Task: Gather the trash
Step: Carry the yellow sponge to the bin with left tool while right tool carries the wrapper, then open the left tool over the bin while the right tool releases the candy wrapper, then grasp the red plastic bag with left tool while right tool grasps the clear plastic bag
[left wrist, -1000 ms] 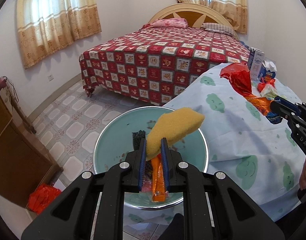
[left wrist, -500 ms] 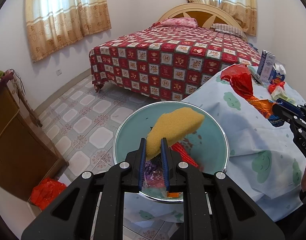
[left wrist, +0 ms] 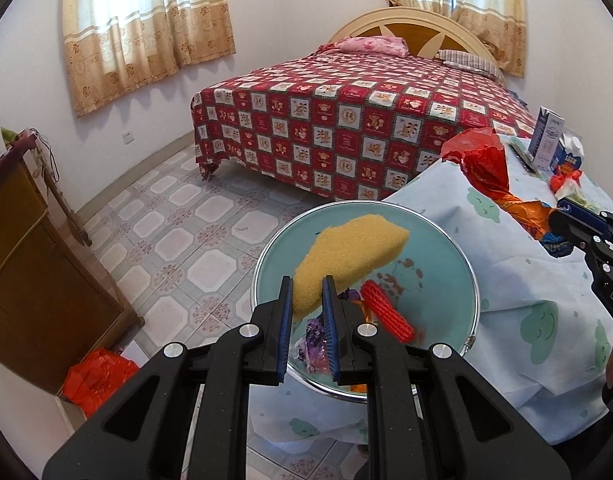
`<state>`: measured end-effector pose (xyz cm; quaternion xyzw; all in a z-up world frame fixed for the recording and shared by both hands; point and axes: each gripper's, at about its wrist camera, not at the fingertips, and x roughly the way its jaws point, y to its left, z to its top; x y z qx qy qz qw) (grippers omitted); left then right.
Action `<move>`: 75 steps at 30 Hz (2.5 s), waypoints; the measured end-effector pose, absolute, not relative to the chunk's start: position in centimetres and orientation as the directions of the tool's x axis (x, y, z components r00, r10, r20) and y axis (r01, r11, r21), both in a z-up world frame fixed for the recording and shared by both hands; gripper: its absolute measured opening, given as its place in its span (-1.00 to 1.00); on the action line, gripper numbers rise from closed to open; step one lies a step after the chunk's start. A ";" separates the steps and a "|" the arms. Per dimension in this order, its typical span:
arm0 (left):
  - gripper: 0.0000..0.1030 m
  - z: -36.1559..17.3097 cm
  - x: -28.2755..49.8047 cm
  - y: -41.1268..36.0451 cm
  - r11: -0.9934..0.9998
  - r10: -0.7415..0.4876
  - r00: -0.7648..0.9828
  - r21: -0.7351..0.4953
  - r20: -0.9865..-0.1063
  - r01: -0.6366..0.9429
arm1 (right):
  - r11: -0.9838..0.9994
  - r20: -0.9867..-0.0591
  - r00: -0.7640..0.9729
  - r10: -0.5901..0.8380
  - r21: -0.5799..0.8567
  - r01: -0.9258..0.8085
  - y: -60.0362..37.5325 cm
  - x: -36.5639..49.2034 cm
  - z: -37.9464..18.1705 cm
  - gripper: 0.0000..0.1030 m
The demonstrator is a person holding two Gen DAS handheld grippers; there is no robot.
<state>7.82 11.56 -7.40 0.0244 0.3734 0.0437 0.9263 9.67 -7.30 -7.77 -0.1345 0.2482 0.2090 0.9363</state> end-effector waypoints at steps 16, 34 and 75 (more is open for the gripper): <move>-0.71 -7.6 8.0 12.6 0.992 0.122 0.708 0.078 -0.695 -0.094 | 0.861 -0.525 0.780 0.341 -0.159 -0.483 -6.1 9.6 -7.8 -0.72; -0.71 -7.7 8.0 12.9 0.993 0.120 0.708 0.074 -0.696 -0.096 | 0.842 -0.531 0.768 0.359 -0.172 -0.512 -4.9 9.6 -7.7 -0.72; 0.30 -10.3 12.5 6.0 0.995 0.095 0.696 0.075 -0.712 -0.058 | 0.983 -0.672 0.722 -0.164 -0.050 0.177 -34.0 16.5 -10.3 0.21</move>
